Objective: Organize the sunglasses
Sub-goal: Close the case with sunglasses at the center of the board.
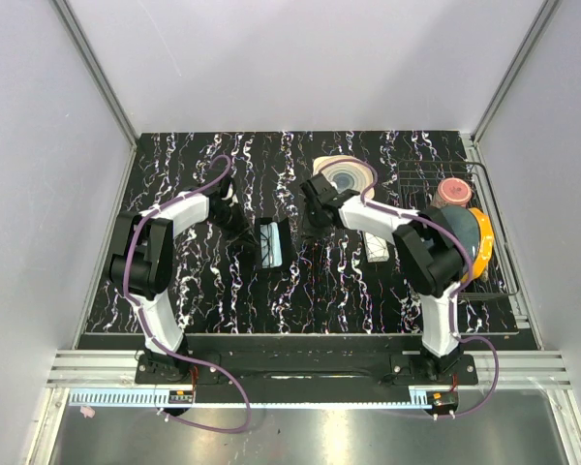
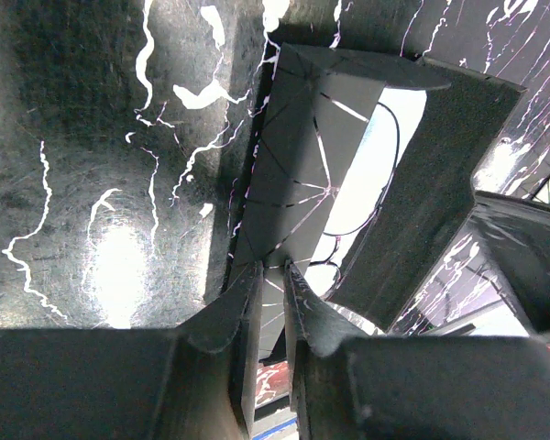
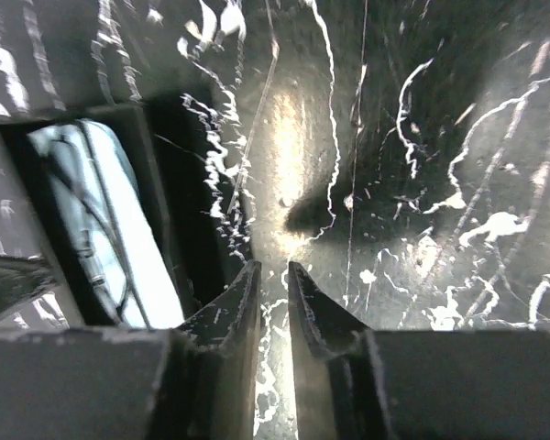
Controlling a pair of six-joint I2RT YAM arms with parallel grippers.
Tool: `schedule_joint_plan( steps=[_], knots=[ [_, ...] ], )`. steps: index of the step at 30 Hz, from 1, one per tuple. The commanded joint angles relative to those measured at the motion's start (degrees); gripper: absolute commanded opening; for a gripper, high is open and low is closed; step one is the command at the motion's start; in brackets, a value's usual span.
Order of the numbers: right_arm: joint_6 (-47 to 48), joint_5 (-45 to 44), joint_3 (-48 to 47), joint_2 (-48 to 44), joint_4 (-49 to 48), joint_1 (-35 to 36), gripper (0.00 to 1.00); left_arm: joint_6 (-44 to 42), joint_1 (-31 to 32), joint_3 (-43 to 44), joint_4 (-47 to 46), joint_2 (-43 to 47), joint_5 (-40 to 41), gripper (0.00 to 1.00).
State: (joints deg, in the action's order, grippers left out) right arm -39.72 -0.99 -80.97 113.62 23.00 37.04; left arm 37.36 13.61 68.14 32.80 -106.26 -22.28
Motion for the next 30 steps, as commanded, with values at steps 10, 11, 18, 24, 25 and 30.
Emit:
schedule_joint_plan(
  steps=[10, 11, 18, 24, 25, 30],
  knots=[
    [4.74, 11.01, -10.61, 7.15, 3.19, 3.13, 0.27, -1.33, 0.81, -0.64, -1.86, -4.75, 3.83, 0.16],
    [4.74, 11.19, -10.79, 6.70, 2.40, 3.39, 0.27, -1.24, 0.72, -0.64, -1.86, -4.75, 3.83, 0.16],
    [5.53, 13.30, -13.33, 4.94, 1.96, 4.71, 0.31, -1.24, 0.72, -0.64, -2.03, -5.01, 3.91, 0.15],
    [7.20, 13.48, -15.97, 7.66, 3.80, 6.29, 0.34, -1.24, 0.81, -0.64, -1.51, -4.49, 4.70, 0.15],
    [7.55, 13.21, -16.50, 8.80, 4.50, 6.29, 0.34, -1.07, 0.72, -0.73, -1.16, -3.61, 5.40, 0.15],
    [10.89, 11.90, -20.63, 11.71, 7.93, 7.52, 0.38, -0.45, 0.72, -1.34, 1.21, 3.24, 14.87, 0.12]
  ],
)
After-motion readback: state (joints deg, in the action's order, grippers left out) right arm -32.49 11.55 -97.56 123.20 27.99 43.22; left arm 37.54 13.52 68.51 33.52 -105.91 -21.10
